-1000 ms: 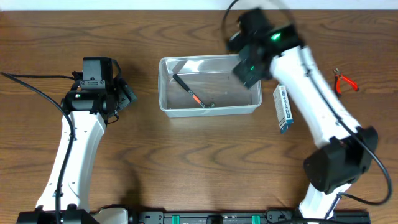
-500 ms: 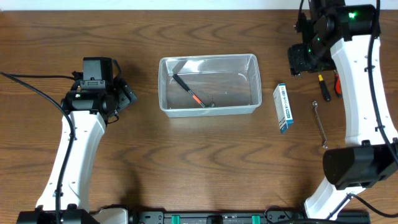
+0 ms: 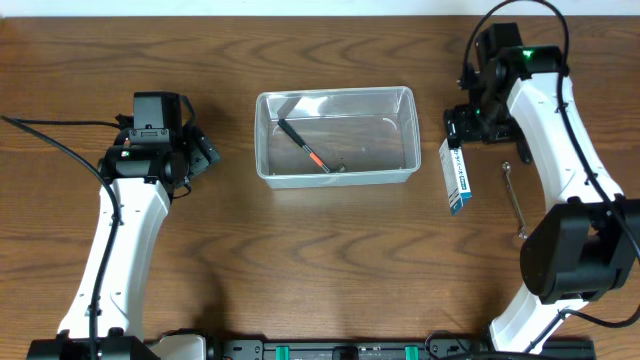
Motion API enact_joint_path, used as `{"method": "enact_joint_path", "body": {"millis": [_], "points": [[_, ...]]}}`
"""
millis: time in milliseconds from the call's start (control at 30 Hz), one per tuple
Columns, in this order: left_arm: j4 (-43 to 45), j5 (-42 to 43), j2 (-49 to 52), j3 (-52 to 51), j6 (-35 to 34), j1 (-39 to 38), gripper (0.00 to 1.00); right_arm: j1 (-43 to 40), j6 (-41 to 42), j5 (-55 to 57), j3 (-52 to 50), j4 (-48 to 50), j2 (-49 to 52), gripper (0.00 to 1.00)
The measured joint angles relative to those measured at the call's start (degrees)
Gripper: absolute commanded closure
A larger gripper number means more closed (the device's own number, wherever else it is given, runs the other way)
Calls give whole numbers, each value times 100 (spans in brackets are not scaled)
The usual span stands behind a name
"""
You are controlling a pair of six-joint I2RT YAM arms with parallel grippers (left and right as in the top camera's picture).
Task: Pack container
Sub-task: 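Move the right gripper to the white-blue package and grasp it, then lift the package with the right gripper and carry it into the box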
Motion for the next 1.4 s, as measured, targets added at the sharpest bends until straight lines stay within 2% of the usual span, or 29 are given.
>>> {"method": "enact_joint_path", "body": {"millis": [433, 633, 833, 1033, 1267, 1400], "points": [[0, 0, 0, 0, 0, 0, 2, 0, -190, -173, -990, 772, 0, 24], [-2, -2, 0, 0, 0, 0, 2, 0, -227, -291, -1360, 1008, 0, 31], [0, -2, 0, 0, 0, 0, 2, 0, -243, -326, -1759, 1274, 0, 33], [0, 0, 0, 0, 0, 0, 2, 0, -251, -330, -1952, 1427, 0, 41], [-2, 0, 0, 0, 0, 0, 2, 0, -238, -345, -1952, 1495, 0, 66], [-2, 0, 0, 0, 0, 0, 2, 0, -210, -345, -1952, 1493, 0, 75]]}}
